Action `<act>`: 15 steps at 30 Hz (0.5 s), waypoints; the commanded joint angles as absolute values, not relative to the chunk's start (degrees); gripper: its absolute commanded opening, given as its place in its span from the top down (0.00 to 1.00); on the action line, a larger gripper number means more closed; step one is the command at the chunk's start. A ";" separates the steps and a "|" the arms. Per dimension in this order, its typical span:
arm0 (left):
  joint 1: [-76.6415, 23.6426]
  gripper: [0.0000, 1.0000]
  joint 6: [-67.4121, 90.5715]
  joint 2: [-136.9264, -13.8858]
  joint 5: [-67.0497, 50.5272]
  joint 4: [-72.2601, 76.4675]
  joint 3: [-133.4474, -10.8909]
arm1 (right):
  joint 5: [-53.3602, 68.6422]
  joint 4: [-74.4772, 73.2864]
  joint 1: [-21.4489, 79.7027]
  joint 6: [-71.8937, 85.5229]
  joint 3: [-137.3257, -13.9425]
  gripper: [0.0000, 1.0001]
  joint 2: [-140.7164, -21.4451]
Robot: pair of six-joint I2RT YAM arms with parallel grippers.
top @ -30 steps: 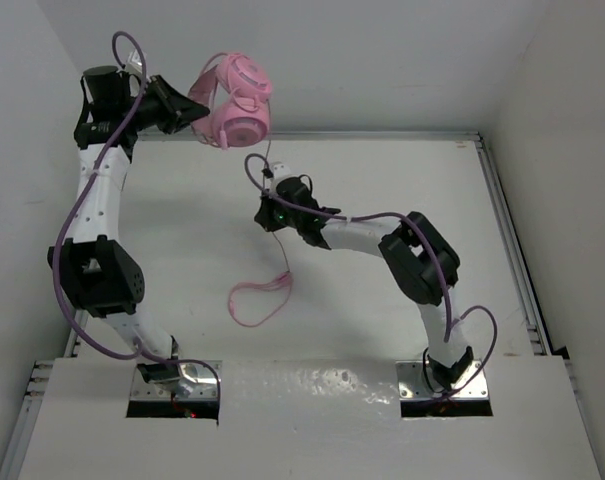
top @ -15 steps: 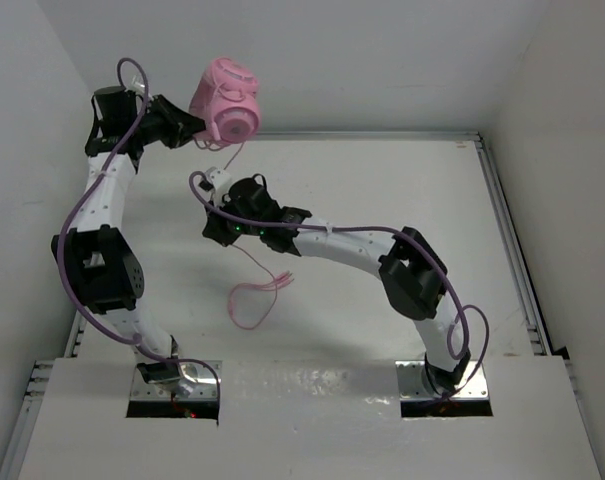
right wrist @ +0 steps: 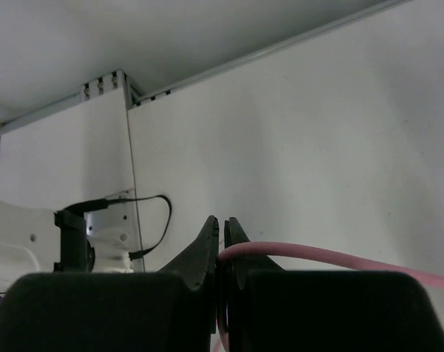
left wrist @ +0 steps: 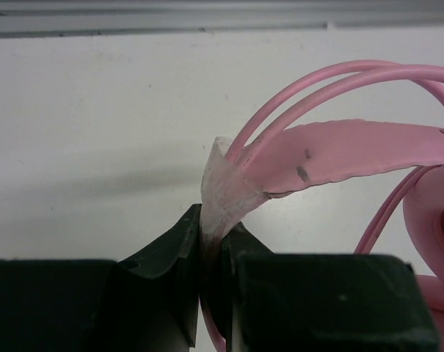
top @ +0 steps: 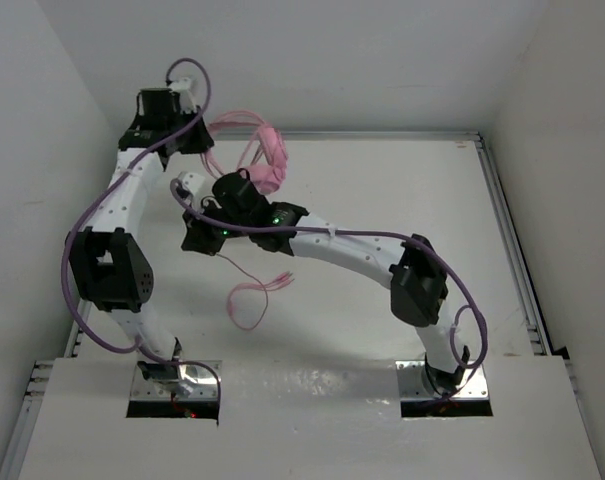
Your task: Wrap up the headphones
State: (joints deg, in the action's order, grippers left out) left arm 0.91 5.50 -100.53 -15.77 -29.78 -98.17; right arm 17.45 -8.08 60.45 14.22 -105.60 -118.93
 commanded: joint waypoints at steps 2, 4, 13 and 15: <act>-3.33 1.00 -6.67 -99.84 -9.60 -27.86 -94.14 | 20.92 -5.71 58.46 19.75 -110.30 1.00 -111.63; -3.87 1.00 -10.45 -99.32 -7.13 -27.25 -91.59 | 22.58 -7.99 56.53 23.27 -111.44 1.00 -111.01; -4.39 1.00 -19.24 -97.47 -4.13 -24.52 -87.80 | 23.29 -14.75 47.29 37.78 -110.99 1.00 -108.81; -4.74 1.00 -21.52 -97.03 -3.87 -24.35 -87.54 | 24.51 -17.83 45.88 39.11 -112.67 1.00 -109.68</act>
State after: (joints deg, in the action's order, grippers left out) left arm -4.56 -16.84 -100.51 -4.58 -29.82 -87.18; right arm 22.59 -17.17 45.65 34.63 -108.33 -112.68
